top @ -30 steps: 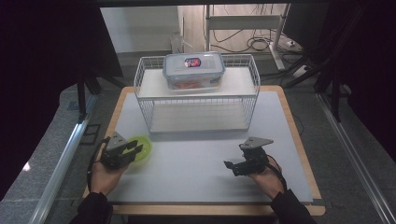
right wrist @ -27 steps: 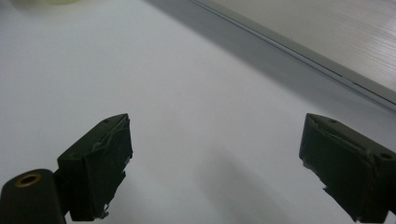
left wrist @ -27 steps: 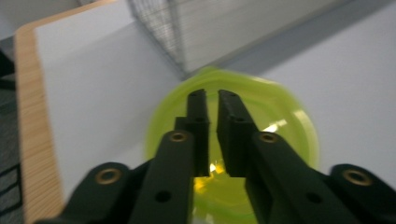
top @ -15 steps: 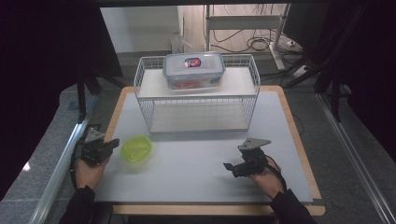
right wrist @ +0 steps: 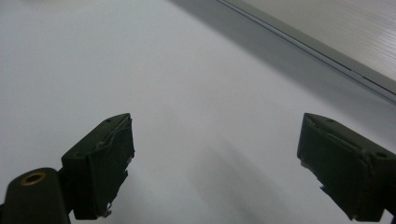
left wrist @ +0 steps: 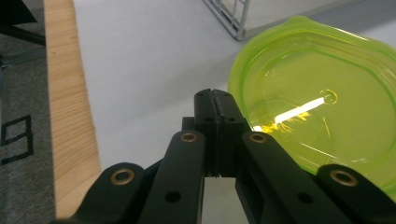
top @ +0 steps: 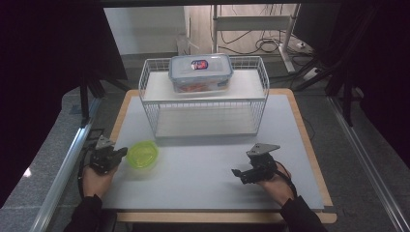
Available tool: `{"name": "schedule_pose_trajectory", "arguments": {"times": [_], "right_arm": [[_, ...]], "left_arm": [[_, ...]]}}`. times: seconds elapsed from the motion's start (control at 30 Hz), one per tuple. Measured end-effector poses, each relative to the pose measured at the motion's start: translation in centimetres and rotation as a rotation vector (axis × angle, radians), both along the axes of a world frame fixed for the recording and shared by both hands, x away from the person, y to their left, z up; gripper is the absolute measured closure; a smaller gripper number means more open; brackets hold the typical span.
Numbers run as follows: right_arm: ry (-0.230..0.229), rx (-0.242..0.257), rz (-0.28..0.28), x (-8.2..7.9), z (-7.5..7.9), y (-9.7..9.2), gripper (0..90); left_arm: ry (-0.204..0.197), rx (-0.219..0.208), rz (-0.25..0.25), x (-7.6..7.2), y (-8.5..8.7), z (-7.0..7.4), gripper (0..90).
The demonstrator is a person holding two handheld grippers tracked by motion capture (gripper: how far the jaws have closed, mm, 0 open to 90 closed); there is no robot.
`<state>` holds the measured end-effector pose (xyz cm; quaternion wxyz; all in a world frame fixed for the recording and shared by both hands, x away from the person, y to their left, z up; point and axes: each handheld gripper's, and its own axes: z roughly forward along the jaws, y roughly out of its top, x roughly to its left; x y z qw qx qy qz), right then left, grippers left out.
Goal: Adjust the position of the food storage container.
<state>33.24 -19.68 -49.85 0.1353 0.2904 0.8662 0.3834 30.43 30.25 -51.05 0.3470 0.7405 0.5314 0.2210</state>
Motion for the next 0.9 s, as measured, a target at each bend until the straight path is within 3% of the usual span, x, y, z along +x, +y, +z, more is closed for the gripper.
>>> {"name": "schedule_pose_trajectory", "arguments": {"times": [0.43,0.53,0.67,0.8,0.9], "right_arm": [[0.006,-0.011,0.002,0.0,-0.1,0.0,11.5],[0.007,-0.011,0.001,0.0,-0.1,0.0,11.5],[0.002,-0.011,-0.003,0.0,0.0,0.0,11.5],[0.001,-0.012,-0.004,0.0,0.0,-0.1,11.5],[0.001,-0.015,-0.004,-0.1,0.0,0.0,11.5]], "left_arm": [[0.003,-0.016,-0.126,0.6,-4.7,0.4,90.0],[-0.002,-0.012,-0.124,0.6,-4.8,0.5,89.9],[0.006,-0.034,-0.088,0.0,-3.6,0.4,89.9],[0.053,-0.049,-0.099,-0.9,-3.1,-0.4,89.9],[0.1,-0.022,-0.149,-1.1,-4.2,-1.1,89.9]]}}
